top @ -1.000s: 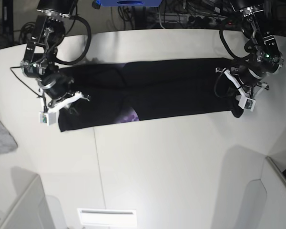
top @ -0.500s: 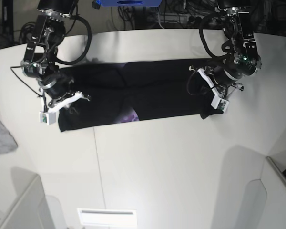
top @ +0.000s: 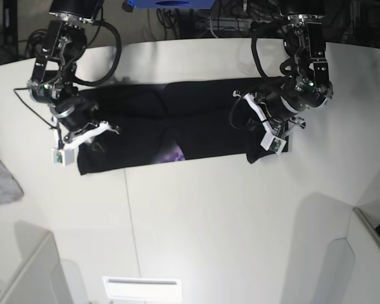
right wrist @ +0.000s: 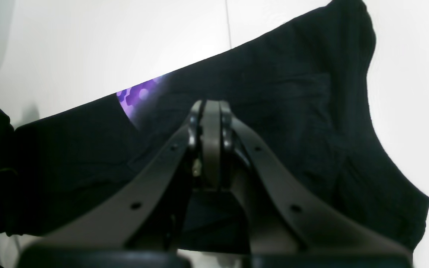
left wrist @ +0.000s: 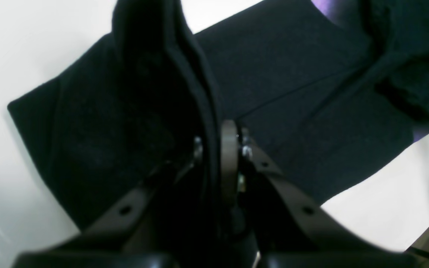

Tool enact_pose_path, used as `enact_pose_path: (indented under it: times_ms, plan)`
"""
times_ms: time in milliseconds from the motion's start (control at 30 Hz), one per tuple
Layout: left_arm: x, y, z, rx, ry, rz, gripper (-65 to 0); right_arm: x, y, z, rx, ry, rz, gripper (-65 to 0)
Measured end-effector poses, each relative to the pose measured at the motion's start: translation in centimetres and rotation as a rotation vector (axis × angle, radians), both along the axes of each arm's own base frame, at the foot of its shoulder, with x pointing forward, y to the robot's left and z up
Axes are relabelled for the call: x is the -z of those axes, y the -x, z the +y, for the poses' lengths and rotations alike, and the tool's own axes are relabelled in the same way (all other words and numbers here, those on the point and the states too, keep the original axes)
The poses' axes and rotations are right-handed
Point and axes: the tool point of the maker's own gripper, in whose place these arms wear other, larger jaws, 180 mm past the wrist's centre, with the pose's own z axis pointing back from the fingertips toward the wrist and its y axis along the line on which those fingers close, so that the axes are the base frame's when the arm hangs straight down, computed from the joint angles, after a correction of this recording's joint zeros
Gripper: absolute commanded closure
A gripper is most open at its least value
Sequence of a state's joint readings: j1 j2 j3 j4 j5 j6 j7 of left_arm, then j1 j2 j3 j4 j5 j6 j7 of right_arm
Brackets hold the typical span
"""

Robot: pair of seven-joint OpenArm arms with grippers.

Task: Fold the T-shirt properly
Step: 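Grasp the strip end with the left gripper and carry it toward the middle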

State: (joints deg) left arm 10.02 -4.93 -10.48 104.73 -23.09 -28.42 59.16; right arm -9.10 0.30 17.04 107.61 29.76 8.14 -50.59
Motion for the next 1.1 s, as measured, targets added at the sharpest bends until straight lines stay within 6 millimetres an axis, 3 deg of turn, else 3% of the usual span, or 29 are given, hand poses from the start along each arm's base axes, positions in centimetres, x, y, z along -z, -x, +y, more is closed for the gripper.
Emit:
enact_pose_path:
  times_ms: [700, 1100]
  plan:
    - [0.9, -1.0, -6.6, 0.073, 0.087, 0.056, 0.0, 0.0, 0.0, 0.0, 0.000, 0.000, 0.001, 0.0]
    - [1.5, -1.7, -6.7, 0.052, 0.092, 0.075, 0.0, 0.0, 0.0, 0.0, 0.000, 0.000, 0.000, 0.0]
